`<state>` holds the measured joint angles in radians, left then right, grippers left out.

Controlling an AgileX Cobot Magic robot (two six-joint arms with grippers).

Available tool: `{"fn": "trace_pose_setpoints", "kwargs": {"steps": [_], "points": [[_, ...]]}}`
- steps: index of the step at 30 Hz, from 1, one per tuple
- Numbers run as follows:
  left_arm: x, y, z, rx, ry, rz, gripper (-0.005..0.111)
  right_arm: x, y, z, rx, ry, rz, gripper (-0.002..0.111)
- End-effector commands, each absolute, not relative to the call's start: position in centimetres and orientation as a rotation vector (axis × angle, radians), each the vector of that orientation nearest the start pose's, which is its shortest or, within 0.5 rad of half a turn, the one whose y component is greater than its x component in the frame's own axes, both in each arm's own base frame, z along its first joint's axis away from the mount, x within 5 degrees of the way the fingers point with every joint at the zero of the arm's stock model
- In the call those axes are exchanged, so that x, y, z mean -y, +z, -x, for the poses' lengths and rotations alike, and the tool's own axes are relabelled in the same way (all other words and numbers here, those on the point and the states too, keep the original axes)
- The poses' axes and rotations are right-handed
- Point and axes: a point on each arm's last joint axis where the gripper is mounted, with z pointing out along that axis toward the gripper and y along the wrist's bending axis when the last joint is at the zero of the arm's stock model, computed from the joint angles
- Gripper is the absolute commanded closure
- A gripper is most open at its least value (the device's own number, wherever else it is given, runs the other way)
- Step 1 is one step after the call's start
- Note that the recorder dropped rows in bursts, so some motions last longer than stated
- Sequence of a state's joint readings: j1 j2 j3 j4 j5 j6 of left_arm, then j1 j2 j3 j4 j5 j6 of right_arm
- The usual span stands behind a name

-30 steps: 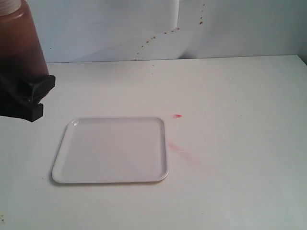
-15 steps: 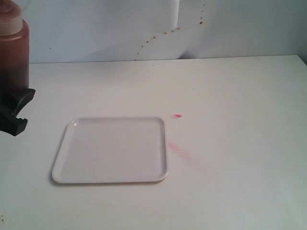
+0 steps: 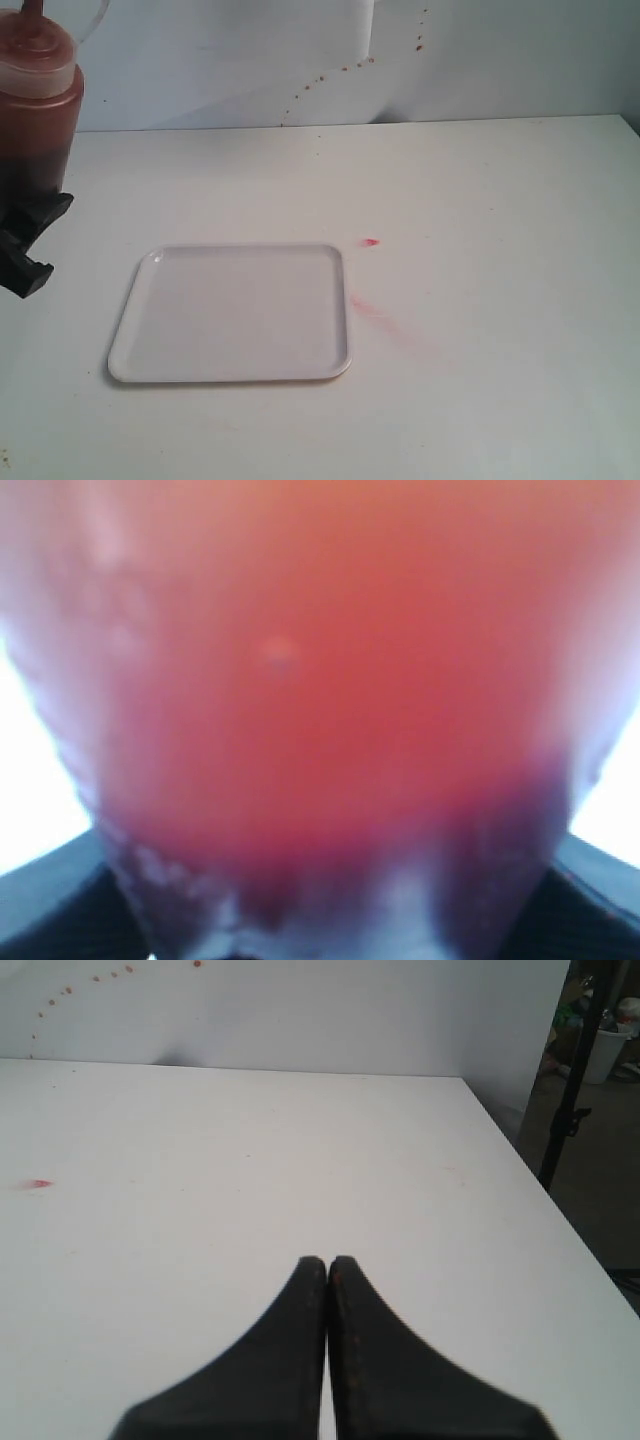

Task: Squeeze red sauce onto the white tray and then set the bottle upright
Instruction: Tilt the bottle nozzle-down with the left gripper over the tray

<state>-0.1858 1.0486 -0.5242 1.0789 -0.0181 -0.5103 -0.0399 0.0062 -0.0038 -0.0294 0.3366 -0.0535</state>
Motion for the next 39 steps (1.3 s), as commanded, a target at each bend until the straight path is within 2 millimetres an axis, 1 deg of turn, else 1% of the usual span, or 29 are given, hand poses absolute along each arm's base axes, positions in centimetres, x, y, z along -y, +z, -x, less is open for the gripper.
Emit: {"fn": "trace_pose_setpoints", "kwargs": {"steps": [1,17,23,27,29,31,33,35,37,39], "points": [[4.2,26.8,-20.7,-1.829,0.202,-0.741,0.107,0.3,18.3,-5.4,-1.819,-0.096,0.019,0.108],[4.2,26.8,-20.7,-1.829,0.202,-0.741,0.107,0.3,18.3,-5.4,-1.819,-0.096,0.019,0.108],[4.0,26.2,-20.5,-1.860,0.230,-0.750,0.107,0.3,18.3,-5.4,-1.819,-0.096,0.019,0.108],[4.0,25.9,-20.6,-1.843,0.276,-0.832,0.107,0.3,18.6,-5.4,-1.789,-0.097,0.018,0.108],[4.1,25.5,-20.9,-1.846,0.294,-0.879,0.107,0.1,18.9,-5.5,-1.749,0.010,-0.061,0.108],[4.2,24.9,-21.2,-1.841,0.329,-0.954,0.107,0.0,19.6,-5.6,-1.665,0.060,-0.104,0.108],[4.3,24.4,-21.6,-1.838,0.355,-1.022,0.107,0.0,20.5,-5.7,-1.556,0.260,-0.284,0.108],[4.4,24.3,-22.1,-1.832,0.374,-1.065,0.107,-0.1,20.8,-5.6,-1.486,0.468,-0.468,0.108],[4.5,24.3,-22.7,-1.822,0.391,-1.098,0.107,-0.1,20.9,-5.6,-1.459,0.568,-0.552,0.108],[4.6,24.6,-23.3,-1.803,0.414,-1.125,0.107,-0.2,20.8,-5.6,-1.462,0.591,-0.564,0.108]]}}
